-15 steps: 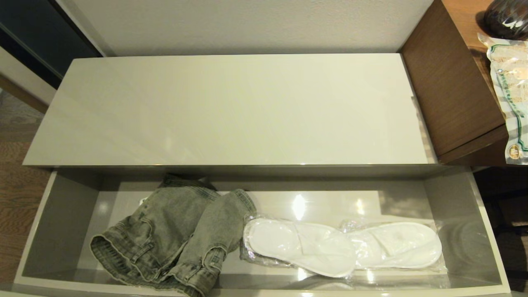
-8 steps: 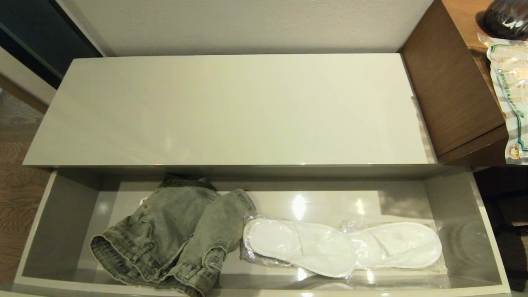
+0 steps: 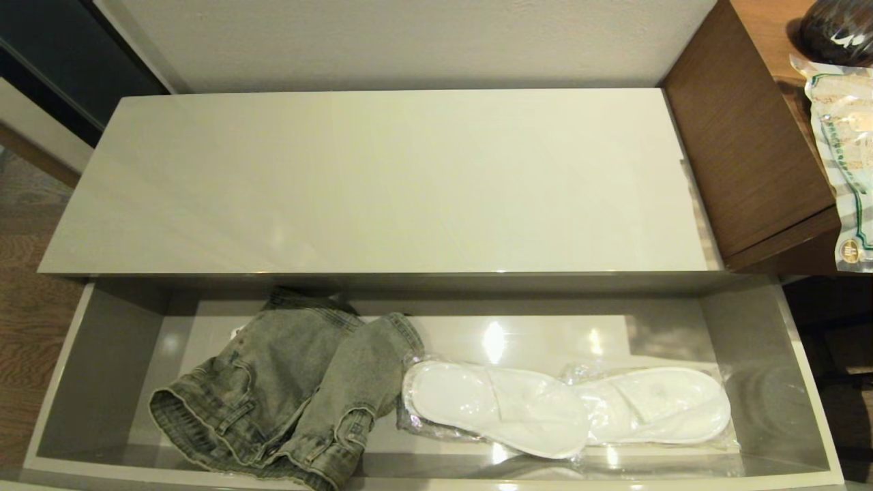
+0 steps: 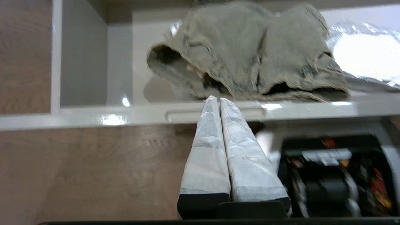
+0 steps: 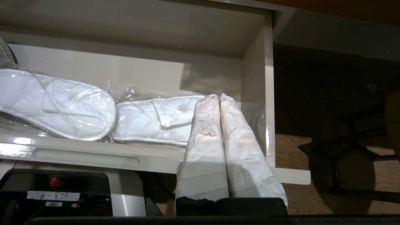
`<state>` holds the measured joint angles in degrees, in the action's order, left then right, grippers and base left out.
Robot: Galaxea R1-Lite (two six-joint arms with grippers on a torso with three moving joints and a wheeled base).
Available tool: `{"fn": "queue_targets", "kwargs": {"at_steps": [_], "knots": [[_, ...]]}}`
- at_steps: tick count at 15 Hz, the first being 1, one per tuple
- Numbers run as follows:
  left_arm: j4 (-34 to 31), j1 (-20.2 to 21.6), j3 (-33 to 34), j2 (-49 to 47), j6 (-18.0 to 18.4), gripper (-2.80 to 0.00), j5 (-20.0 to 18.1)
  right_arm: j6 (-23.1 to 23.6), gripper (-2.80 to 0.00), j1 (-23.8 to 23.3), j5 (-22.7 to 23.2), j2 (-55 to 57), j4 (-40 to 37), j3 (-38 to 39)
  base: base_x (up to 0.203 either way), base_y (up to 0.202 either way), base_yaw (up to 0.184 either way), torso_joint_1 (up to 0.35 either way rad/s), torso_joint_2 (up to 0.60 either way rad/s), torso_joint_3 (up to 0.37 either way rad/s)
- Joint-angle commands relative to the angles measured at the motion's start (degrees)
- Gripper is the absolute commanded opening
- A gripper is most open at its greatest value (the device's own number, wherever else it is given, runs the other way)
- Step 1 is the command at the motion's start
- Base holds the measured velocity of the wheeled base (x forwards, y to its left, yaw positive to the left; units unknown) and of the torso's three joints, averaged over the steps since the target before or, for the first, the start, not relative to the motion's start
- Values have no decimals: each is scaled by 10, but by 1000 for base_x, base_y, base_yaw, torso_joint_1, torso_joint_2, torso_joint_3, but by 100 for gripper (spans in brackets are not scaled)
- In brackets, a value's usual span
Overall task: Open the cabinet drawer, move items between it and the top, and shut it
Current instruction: Close the drawer
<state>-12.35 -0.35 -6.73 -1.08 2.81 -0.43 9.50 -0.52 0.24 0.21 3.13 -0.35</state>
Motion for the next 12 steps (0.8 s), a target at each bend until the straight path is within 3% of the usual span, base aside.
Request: {"fn": "queue_targets", "kwargs": {"at_steps": [1,3,7,10,12], "knots": [[-71,0,-97,-65,-20,-280,-5,3,-280,0,4,1,0,0,0,0,0,0,0,0],[-128,0,-158,-174,-53,-280,-6,8,-280,0,5,1,0,0,0,0,0,0,0,0],[-255,1,-200,-354,-129,-280,-8,6,-280,0,5,1,0,0,0,0,0,0,0,0],[-288,0,-181,-452,-156,-280,-12,8,-280,0,5,1,-1,0,0,0,0,0,0,0],[-267,0,-141,-471,-160,-280,-10,5,-280,0,4,1,0,0,0,0,0,0,0,0]]}}
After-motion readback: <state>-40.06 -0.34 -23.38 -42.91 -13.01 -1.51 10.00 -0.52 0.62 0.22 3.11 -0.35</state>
